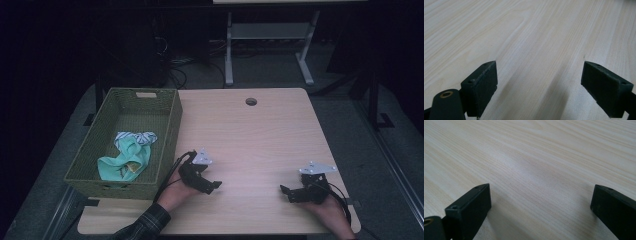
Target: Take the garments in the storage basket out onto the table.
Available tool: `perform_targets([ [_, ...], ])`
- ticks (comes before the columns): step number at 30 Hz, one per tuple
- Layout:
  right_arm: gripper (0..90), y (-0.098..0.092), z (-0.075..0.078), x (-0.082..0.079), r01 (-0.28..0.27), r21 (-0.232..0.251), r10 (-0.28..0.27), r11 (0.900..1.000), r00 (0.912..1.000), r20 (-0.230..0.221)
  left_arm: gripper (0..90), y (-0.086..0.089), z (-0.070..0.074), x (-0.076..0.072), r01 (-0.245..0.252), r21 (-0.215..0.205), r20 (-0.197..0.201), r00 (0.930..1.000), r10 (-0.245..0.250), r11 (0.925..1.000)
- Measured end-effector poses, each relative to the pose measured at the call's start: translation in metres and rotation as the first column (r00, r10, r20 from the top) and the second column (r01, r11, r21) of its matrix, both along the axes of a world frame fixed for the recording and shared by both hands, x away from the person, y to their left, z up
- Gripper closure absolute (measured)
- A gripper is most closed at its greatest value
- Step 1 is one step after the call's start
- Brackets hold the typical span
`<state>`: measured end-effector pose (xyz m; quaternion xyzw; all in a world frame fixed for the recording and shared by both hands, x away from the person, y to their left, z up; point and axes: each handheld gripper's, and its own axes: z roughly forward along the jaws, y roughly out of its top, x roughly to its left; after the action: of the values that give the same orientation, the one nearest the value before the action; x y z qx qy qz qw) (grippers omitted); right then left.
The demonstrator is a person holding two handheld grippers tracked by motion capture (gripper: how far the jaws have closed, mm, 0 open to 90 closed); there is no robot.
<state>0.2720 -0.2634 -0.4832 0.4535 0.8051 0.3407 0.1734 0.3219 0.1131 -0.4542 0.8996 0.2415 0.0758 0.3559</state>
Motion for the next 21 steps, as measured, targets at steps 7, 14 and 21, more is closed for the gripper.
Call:
perform_targets([
  [7, 2.6, 0.000, 0.000, 0.000, -0.001, -0.001, 0.001, 1.000, 1.0000, 0.000, 13.2, 0.000, 0.002, 0.000, -0.002, -0.002, 0.001, 1.0000, 0.002, 1.0000],
  [14, 2.6, 0.000, 0.000, 0.000, -0.002, -0.002, 0.002, 1.000, 1.0000, 0.001, 13.2, 0.000, 0.008, 0.000, -0.004, -0.005, 0.005, 1.0000, 0.004, 1.0000],
  [21, 2.5, 0.000, 0.000, 0.000, -0.002, -0.001, 0.002, 1.000, 1.0000, 0.000, 13.2, 0.000, 0.012, 0.000, 0.001, -0.010, 0.011, 0.9999, -0.001, 0.9999],
])
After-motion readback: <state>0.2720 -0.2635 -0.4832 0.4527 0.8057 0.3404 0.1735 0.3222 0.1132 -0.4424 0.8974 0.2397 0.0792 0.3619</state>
